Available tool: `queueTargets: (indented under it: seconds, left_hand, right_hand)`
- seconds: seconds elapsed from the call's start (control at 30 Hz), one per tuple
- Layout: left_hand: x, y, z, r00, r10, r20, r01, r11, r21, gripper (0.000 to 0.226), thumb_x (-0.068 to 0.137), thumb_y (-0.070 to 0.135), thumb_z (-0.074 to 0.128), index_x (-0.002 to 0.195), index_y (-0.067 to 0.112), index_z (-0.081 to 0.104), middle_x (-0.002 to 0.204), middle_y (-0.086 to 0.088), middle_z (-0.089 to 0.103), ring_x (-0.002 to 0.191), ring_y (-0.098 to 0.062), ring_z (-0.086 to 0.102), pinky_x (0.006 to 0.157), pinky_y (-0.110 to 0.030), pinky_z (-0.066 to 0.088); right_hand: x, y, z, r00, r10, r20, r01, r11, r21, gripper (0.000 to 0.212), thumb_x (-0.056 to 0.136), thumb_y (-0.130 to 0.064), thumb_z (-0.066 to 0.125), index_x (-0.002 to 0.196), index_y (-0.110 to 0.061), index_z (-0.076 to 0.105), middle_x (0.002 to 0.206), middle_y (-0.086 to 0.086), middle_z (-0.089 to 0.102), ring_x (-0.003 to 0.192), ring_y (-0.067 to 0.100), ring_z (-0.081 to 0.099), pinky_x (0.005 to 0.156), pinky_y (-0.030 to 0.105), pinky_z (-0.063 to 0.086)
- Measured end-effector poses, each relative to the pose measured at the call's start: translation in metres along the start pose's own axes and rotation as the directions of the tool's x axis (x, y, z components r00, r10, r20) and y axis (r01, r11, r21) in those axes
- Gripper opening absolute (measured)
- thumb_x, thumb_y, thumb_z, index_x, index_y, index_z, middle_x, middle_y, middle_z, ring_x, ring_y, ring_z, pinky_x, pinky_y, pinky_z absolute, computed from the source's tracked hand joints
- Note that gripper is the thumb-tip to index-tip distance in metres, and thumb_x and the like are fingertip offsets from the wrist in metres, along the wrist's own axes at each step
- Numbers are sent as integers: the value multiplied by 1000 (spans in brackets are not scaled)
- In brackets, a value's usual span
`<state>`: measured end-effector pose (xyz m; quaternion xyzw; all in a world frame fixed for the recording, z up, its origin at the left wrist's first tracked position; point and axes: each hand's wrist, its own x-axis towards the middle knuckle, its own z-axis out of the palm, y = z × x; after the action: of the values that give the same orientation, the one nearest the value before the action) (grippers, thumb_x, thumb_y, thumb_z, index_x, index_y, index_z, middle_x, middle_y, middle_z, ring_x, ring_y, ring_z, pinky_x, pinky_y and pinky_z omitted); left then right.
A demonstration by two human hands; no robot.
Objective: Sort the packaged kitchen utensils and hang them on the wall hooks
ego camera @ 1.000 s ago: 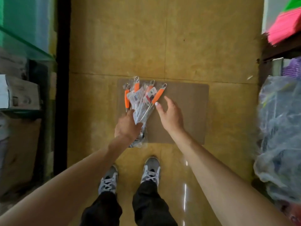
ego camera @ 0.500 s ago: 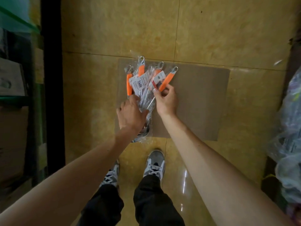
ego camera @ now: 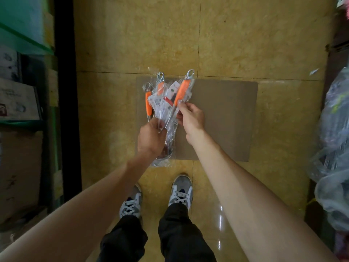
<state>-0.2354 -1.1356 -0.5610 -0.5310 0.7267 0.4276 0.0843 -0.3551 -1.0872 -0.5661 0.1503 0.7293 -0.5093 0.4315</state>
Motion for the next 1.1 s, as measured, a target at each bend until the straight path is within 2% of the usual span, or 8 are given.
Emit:
queueTargets:
  seconds: [0.1,0.2,0.3,0.4,0.7,0.83,1.0,1.1]
  left_hand:
    - [-5,11,-14,998,-39,47,44,993,-110,5,86,6,69,88,6,64,74,5,62,69,-14,58,60,-15,46]
    - [-13,25,-29,990,-19,138,38,990,-134,8,83,6,73,88,7,67,72,10,61,65,-3,55,54,-4,40]
    - [-26,40,-42,976,-25,218,66,981,-183,12,81,8,77,87,13,69,73,7,65,65,-5,58,58,-8,44]
    - [-41,64,-57,961,-34,274,110,957,-268,15,79,8,79,85,19,70,76,3,71,73,-14,65,72,-28,55]
    - [-92,172,-104,924,92,372,10,965,-263,2,87,18,72,86,16,72,82,-6,70,74,-17,61,71,-35,51]
    - [-120,221,-120,892,158,422,-54,967,-248,4,89,18,71,85,19,71,75,0,67,72,-16,59,71,-33,49]
    - [-169,277,-138,860,258,441,-164,957,-239,4,88,16,71,85,19,72,65,8,64,54,0,54,49,-8,40]
    - [-200,307,-151,791,322,520,-210,942,-263,5,89,17,69,92,15,73,71,6,66,65,-4,59,59,-9,45]
  right_hand:
    - [-11,-11,-6,999,-28,24,27,1000,5,9,92,-27,69,87,-19,70,74,-6,65,69,8,57,73,29,51]
    - [-25,-28,-13,998,-53,40,51,998,40,8,93,-21,67,95,-14,70,76,-6,65,61,0,55,62,13,47]
    - [-44,-46,-22,997,-76,33,74,995,60,17,94,-17,67,106,-6,71,81,-3,68,59,-4,56,54,8,43]
    - [-67,-70,-35,995,-99,14,97,991,92,20,93,-15,67,108,-2,70,84,0,68,63,-1,57,55,7,44]
    - [-142,-154,-91,979,-199,-44,204,964,170,14,91,-20,69,103,-13,73,95,5,76,73,7,66,64,23,50]
    - [-183,-191,-124,959,-268,-90,280,944,176,19,92,-23,68,108,-13,73,96,3,76,76,9,67,68,27,51]
    - [-246,-229,-167,937,-303,-175,340,907,248,19,94,-15,66,111,-9,71,95,2,75,63,-3,62,59,16,47]
    - [-285,-248,-194,914,-319,-250,381,887,261,21,94,-15,66,112,-7,71,94,1,75,64,-4,64,57,15,47]
